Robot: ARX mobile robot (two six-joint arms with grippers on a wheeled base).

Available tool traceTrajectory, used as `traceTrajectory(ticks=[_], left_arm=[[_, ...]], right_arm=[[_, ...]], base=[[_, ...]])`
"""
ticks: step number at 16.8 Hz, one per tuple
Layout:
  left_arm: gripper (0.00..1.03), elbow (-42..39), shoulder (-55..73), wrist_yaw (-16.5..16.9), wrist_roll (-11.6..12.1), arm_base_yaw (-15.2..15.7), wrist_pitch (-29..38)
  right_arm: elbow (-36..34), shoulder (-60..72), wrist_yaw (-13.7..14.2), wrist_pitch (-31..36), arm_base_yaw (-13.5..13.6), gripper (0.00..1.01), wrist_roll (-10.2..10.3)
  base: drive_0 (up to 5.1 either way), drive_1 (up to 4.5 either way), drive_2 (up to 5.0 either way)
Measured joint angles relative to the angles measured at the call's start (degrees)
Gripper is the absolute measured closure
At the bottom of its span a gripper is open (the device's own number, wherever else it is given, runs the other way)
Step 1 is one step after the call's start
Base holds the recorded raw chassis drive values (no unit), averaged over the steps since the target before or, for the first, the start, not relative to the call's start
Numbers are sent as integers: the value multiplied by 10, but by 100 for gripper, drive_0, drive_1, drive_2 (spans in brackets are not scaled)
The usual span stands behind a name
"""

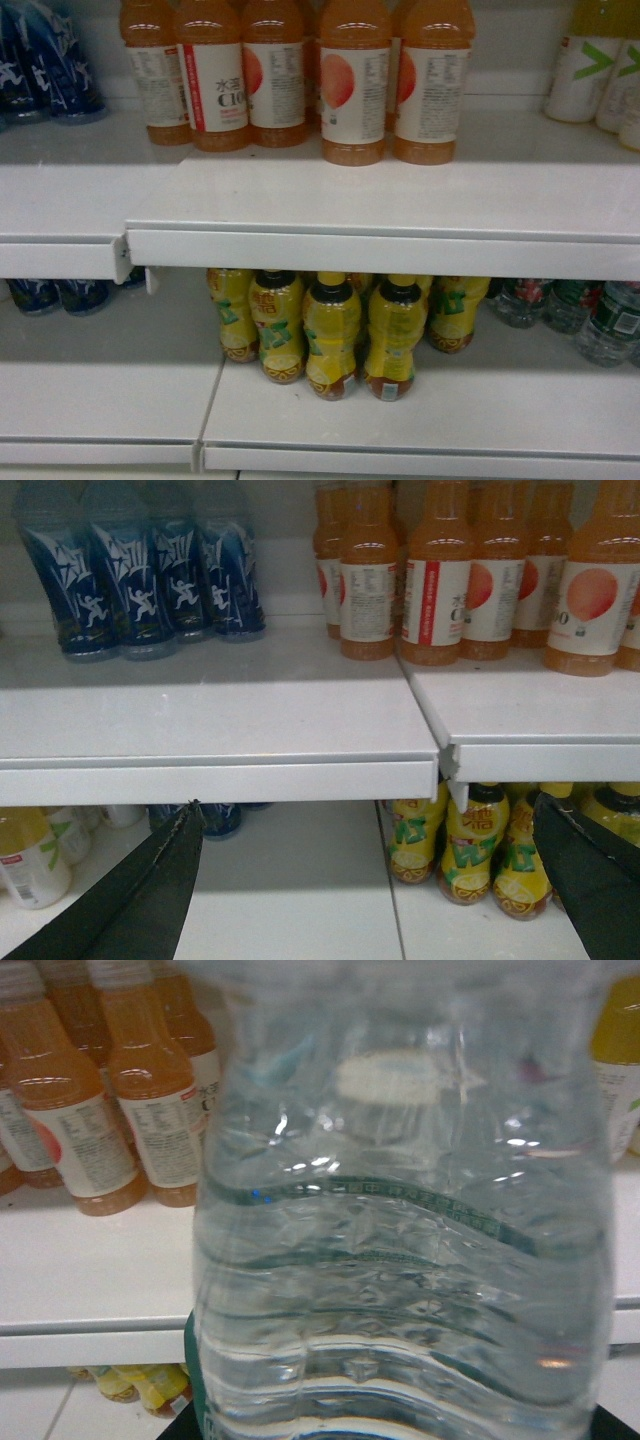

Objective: Move water from second to third shelf

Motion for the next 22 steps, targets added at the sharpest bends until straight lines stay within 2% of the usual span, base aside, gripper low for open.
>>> traceTrajectory(ticks=[22], left_arm=[[5, 0, 0, 0, 0, 0, -2]], right_arm=[[0, 0, 0, 0, 0, 60, 0]], base=[[-453, 220, 220]])
